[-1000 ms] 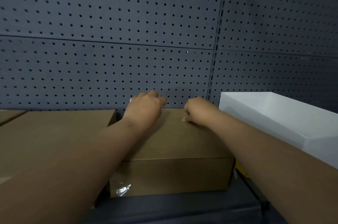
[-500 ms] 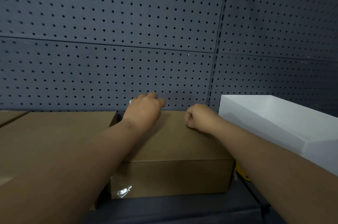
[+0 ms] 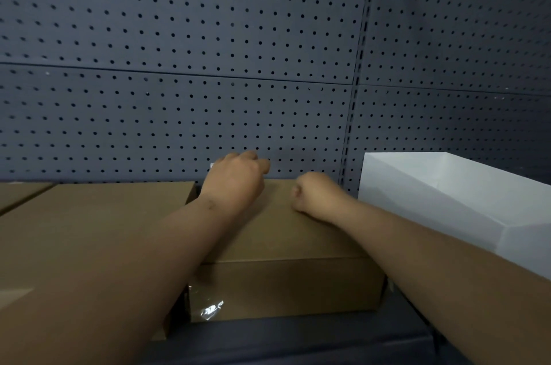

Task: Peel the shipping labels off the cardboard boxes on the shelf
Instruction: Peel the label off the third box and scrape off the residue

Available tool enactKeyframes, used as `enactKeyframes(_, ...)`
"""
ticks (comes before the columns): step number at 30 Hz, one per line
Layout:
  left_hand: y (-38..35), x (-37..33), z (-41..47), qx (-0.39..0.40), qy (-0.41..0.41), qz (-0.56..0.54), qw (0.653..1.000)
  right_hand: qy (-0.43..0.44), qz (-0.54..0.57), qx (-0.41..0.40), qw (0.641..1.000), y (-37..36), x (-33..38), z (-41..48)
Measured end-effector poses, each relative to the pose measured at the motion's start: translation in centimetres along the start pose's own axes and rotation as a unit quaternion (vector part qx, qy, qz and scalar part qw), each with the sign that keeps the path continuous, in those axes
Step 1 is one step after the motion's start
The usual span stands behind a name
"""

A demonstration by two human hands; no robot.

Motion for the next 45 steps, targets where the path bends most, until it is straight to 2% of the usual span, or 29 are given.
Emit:
enactKeyframes(2,0.2,0.1,-0.1,-0.003,0.0,0.004,1.0,0.029,0.007,0.019,0.999,-0.9,1.5,-0.5)
enactKeyframes(6,0.4,0.2,-0.2,0.001,-0.004,0.017,1.0,-0.084,-0.009,-0.039,0.996,2.1,-3.0,1.9)
enactKeyframes(8,0.4,0.3,-0.1,0.003,-0.009,0.02,1.0,-0.059,-0.003,-0.027,0.998,1.4,-1.9,1.6)
enactKeyframes(10,0.3,0.3,-0.1,0.002,-0.013,0.027,1.0,0.006,0.028,0.019,0.999,-0.6,0.7,0.8)
enactKeyframes(12,0.2,0.3,-0.1,0.008,-0.015,0.031,0.999,0.014,0.03,0.028,0.999,-0.7,1.3,0.9)
enactKeyframes(15,0.0,0.0,-0.1,0.017,-0.027,0.03,0.999,-0.097,-0.008,-0.01,0.995,1.4,-1.9,2.5)
enactKeyframes(16,-0.1,-0.1,-0.1,0.018,-0.031,0.029,0.999,-0.11,-0.013,-0.013,0.994,1.5,-2.2,2.5)
enactKeyframes(21,-0.3,-0.3,0.1,0.015,-0.041,0.03,0.999,0.021,0.068,0.052,0.996,-0.9,2.1,0.7)
enactKeyframes(25,-0.3,-0.3,0.0,0.015,-0.045,0.033,0.998,-0.079,-0.012,-0.018,0.997,1.9,-2.2,2.3)
enactKeyframes(26,-0.3,-0.3,-0.1,0.016,-0.045,0.033,0.998,-0.079,-0.018,-0.017,0.997,1.7,-2.1,2.2)
enactKeyframes(31,-0.1,-0.2,-0.3,0.018,-0.052,0.038,0.998,0.05,0.078,0.095,0.991,-1.3,3.3,-0.5)
enactKeyframes(32,-0.1,-0.3,-0.3,0.02,-0.055,0.04,0.997,0.041,0.07,0.085,0.993,-0.8,2.5,0.1)
enactKeyframes(35,0.2,-0.1,-0.5,0.023,-0.057,0.052,0.997,-0.06,0.028,0.017,0.998,1.6,-1.5,1.2)
enactKeyframes(36,0.2,0.0,-0.5,0.023,-0.056,0.054,0.997,-0.065,0.014,0.02,0.998,1.6,-1.6,1.0)
enactKeyframes(41,0.3,0.1,-1.0,0.038,-0.053,0.058,0.996,0.048,0.067,0.125,0.989,-0.7,3.5,-3.1)
enactKeyframes(43,0.5,-0.1,-1.2,0.041,-0.057,0.063,0.996,0.024,0.038,0.101,0.994,0.0,2.0,-2.3)
enactKeyframes(45,0.8,-0.2,-1.4,0.036,-0.063,0.072,0.995,-0.055,0.004,0.047,0.997,1.7,-0.7,-1.6)
Point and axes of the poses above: each hand's wrist, its own z-axis towards the middle knuckle, its own y-axis out of the back of the hand, x = y × z, the point moved 8 cm from there along z, towards the middle knuckle, and after that the axes turned 15 degrees about z, right-handed, at the moved point
